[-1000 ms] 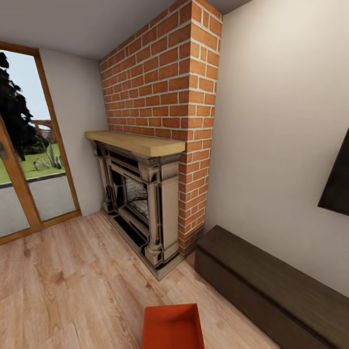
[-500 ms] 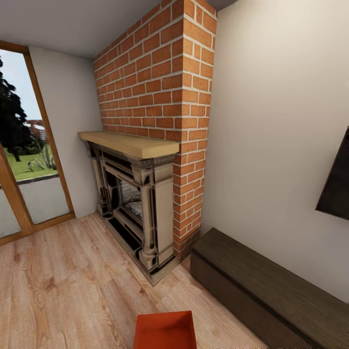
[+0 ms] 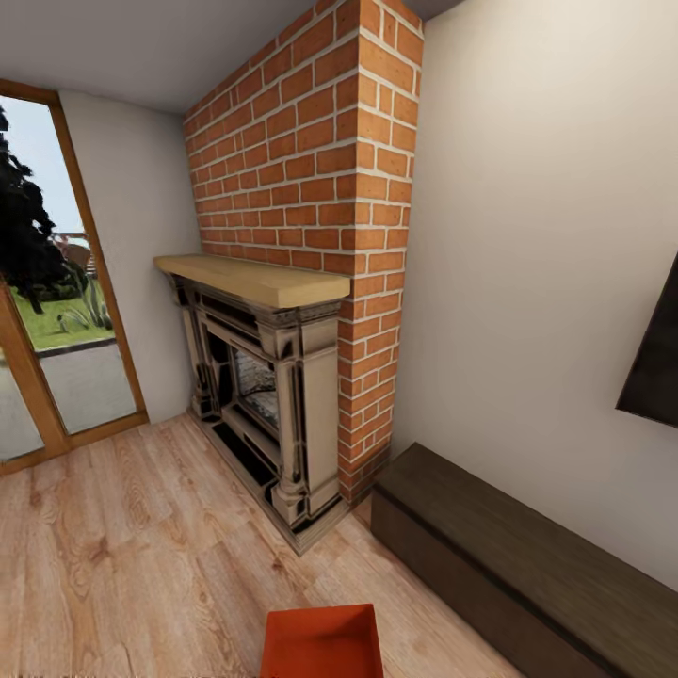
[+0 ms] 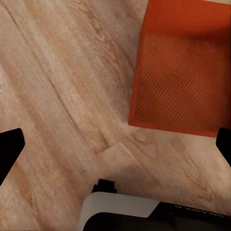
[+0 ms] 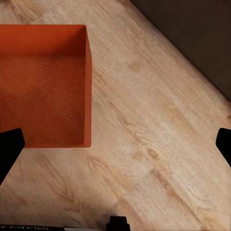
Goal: Move the two storage containers from the living room to the garage. In the garage, place one container on the floor and stack the other container on top of it (either order is fine).
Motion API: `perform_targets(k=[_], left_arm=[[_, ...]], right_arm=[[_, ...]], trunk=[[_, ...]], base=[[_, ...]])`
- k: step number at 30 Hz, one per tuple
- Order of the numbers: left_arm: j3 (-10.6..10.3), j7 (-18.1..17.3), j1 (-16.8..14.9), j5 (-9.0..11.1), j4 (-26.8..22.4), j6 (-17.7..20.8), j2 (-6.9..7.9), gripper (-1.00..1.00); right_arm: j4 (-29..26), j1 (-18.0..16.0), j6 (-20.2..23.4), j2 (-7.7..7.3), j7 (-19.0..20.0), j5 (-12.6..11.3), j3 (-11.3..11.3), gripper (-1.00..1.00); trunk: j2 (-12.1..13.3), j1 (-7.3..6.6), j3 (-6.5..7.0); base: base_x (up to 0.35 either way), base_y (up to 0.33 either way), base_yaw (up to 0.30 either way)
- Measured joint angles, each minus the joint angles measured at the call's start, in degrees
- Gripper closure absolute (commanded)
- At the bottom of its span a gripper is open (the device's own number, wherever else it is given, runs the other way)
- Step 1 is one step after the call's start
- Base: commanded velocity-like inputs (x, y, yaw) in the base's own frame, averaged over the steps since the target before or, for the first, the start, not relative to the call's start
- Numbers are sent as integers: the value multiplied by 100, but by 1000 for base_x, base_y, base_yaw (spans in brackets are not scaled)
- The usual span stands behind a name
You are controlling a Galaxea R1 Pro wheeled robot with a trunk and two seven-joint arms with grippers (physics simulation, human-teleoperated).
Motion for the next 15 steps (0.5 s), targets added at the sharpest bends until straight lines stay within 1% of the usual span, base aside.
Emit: perform_targets(k=[2,7,9,15], left_arm=[[0,0,0,0,0,0,0,-100],[0,3,-2,2,3,-2,-1,-100],[0,2,-1,2,2,-1,-1,-100],[0,1,-1,3,2,0,-1,-100]], right_arm=[[0,-1,0,0,0,0,-1,-100],[-2,3,0,-1,0,0,0,-100],[-2,4,1,-2,0,0,-1,-100],[-2,3,-1,-1,0,0,0,-100]], trunk=[[0,0,0],[1,0,0],[0,0,0],[0,0,0]], base=[[0,0,140],[0,197,8],[0,105,1],[0,25,0]])
